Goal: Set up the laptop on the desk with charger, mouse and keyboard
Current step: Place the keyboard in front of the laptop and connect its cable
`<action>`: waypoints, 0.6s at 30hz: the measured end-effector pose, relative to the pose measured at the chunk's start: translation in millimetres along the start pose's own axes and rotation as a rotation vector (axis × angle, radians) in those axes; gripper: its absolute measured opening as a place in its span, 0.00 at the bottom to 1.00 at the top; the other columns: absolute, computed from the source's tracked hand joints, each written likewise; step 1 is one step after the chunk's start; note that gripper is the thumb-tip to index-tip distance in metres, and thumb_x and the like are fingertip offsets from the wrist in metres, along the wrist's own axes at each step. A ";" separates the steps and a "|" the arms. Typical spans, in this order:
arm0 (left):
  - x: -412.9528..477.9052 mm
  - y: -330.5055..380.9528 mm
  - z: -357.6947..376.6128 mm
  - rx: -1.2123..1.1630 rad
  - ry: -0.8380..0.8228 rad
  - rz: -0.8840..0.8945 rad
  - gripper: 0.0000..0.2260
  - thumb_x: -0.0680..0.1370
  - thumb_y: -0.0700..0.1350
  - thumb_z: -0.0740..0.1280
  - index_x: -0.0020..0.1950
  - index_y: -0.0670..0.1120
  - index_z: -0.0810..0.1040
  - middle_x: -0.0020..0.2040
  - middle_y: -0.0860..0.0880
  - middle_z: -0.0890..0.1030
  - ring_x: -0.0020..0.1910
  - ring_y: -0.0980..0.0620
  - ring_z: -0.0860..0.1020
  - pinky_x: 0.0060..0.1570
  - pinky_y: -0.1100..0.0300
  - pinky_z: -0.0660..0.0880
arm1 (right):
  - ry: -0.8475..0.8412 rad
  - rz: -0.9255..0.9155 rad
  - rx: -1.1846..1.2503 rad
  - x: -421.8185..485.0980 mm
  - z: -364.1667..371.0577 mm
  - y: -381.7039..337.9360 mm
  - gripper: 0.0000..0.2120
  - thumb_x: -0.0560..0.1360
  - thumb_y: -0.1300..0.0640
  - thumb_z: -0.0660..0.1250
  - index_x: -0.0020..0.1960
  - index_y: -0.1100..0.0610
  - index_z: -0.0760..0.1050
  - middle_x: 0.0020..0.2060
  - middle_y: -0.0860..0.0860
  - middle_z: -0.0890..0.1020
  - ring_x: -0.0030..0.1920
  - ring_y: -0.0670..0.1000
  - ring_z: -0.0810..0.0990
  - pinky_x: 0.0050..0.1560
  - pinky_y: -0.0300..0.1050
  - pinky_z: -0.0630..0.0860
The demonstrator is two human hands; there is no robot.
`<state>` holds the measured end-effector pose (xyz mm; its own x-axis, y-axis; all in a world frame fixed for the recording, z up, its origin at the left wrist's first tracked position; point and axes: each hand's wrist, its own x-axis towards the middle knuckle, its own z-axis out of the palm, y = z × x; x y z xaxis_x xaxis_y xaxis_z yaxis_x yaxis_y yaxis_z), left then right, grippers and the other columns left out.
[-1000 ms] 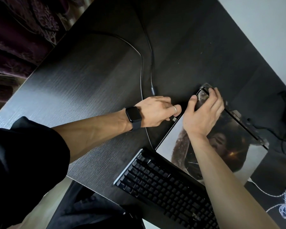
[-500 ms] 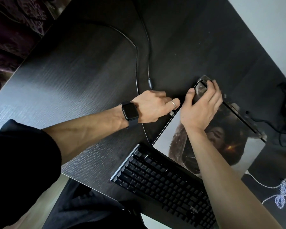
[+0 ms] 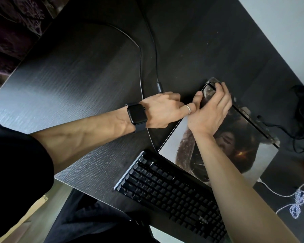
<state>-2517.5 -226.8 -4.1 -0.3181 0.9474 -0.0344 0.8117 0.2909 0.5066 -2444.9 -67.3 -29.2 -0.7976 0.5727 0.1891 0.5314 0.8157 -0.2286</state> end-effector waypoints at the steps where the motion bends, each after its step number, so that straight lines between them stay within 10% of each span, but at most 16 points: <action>1: -2.1 -1.1 3.7 -0.024 0.035 0.004 0.22 0.74 0.34 0.62 0.65 0.47 0.62 0.46 0.52 0.78 0.55 0.47 0.71 0.49 0.53 0.75 | -0.003 0.002 -0.004 0.1 0.1 0.3 0.24 0.79 0.48 0.61 0.71 0.59 0.70 0.72 0.55 0.71 0.72 0.57 0.68 0.68 0.54 0.69; 18: -26.4 -26.8 53.1 0.104 0.493 -0.042 0.13 0.83 0.52 0.62 0.49 0.47 0.83 0.45 0.50 0.80 0.43 0.47 0.77 0.45 0.54 0.72 | -0.017 0.042 0.032 -0.8 1.8 0.3 0.25 0.79 0.46 0.61 0.72 0.58 0.70 0.73 0.53 0.70 0.73 0.55 0.67 0.72 0.46 0.60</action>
<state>-2504.8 -252.5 -62.5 -0.5244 0.7663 0.3712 0.8300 0.3627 0.4238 -2444.7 -67.6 -31.1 -0.7797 0.6048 0.1623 0.5554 0.7876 -0.2669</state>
